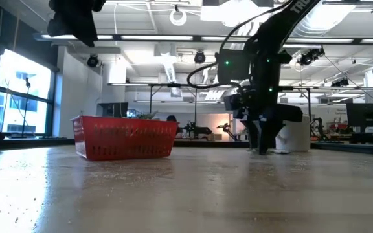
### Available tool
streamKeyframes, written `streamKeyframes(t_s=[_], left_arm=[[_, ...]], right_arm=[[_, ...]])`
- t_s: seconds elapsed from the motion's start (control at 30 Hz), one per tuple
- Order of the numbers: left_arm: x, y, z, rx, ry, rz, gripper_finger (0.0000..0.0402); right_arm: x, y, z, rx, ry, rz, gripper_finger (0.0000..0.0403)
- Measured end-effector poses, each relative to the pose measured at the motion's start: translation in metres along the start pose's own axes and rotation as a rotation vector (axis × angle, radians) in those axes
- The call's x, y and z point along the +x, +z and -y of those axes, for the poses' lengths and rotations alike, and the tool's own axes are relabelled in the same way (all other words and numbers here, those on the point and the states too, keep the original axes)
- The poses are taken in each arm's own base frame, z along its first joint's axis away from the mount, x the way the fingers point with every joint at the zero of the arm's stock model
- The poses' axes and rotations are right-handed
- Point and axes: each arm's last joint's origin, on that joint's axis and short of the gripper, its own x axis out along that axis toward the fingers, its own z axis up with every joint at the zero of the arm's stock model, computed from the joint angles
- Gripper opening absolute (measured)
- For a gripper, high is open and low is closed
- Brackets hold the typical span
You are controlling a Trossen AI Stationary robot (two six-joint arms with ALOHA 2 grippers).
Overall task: Pick and place Stevia / Truvia into bins
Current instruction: Put the green stevia packet into the red basket, then put the dark green truvia packet into the red basket
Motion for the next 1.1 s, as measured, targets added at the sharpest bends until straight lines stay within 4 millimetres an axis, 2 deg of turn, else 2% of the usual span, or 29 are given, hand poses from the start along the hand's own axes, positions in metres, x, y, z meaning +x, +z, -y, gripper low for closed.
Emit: streamKeyframes(t_s=[0.13,0.2,0.33,0.47,0.5,0.57,0.73,0.83,0.97,1.1], left_arm=[[0.001,-0.001,-0.001,0.023,0.001,-0.015,0.0131],[0.001,-0.002,-0.001,0.03,0.001,-0.016,0.0131],[0.0,-0.002,-0.001,0.112,-0.002,-0.014,0.0131],[0.0,-0.002,-0.001,0.15,-0.003,-0.013,0.0131],[0.0,-0.002,-0.001,0.152,-0.003,-0.013,0.0131],[0.0,-0.002,-0.001,0.155,0.0,-0.011,0.0131],[0.002,0.0,-0.001,0.184,0.047,0.018,0.0131],[0.002,0.0,-0.002,0.181,0.046,0.015,0.0131],[0.002,-0.002,-0.001,0.174,0.01,-0.026,0.0131],[0.002,-0.002,-0.001,0.129,-0.005,-0.037,0.0131]], right_arm=[[-0.003,0.001,0.0,0.229,0.089,-0.009,0.0048],[-0.01,0.008,0.001,0.336,0.163,0.013,0.0014],[-0.048,0.052,0.002,0.46,0.311,0.227,0.003],[-0.092,0.101,0.004,0.397,0.384,0.488,0.0015],[-0.099,0.112,0.003,0.369,0.402,0.526,0.0008],[-0.099,0.133,-0.002,0.319,0.438,0.549,0.0004],[-0.062,0.184,-0.018,0.262,0.537,0.497,0.0035],[-0.062,0.202,-0.017,0.251,0.557,0.47,0.0065],[-0.076,0.2,-0.013,0.201,0.482,0.364,0.0119],[-0.098,0.176,-0.01,0.067,0.133,0.153,0.0165]])
